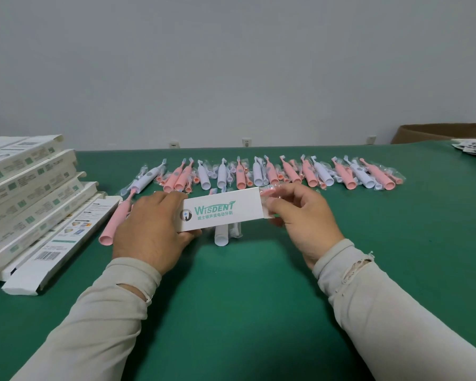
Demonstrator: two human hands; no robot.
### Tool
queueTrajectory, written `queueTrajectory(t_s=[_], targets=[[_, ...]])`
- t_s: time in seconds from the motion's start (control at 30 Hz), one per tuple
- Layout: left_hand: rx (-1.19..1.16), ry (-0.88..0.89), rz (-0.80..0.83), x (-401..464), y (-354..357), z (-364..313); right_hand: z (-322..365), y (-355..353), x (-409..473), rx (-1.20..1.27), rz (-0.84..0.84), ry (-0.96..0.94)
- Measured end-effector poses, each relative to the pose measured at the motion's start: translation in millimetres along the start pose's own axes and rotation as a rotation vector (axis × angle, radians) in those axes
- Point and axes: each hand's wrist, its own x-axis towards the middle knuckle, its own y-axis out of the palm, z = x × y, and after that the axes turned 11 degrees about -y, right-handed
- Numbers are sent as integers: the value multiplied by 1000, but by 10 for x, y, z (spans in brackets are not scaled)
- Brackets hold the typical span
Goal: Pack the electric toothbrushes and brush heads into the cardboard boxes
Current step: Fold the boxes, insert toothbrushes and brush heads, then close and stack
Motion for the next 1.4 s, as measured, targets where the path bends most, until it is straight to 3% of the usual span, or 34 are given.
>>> queueTrajectory(t_s=[0.17,0.37,0.53,0.77,0.93,1.07,1.13,1.17,1.27,1.33,1.4], targets=[[-1,1,3,1,-16,0,23,-21,-3,-96,41,-86],[5,2,7,-18,-32,-16,10,-105,49,-245,3,-141],[7,6,1,-16,-40,-9,37,-80,36,-203,-3,-134],[2,6,-2,-26,-48,-23,42,-67,13,-393,-46,-263],[-12,39,-25,-63,-5,-50,18,24,-16,-180,20,-188],[2,32,-14,-41,-19,-30,11,25,10,-78,284,16],[16,19,5,-23,-23,-27,20,-68,92,-92,258,31],[10,10,8,-16,-23,-30,29,-155,143,-107,159,10],[-28,-31,-9,-15,-38,-41,-77,-548,270,-338,-198,-55],[-40,-46,-14,-25,-40,-45,-239,-750,300,-648,-124,3],[-45,-48,-3,-33,-25,-45,-361,-741,306,-871,132,76]])
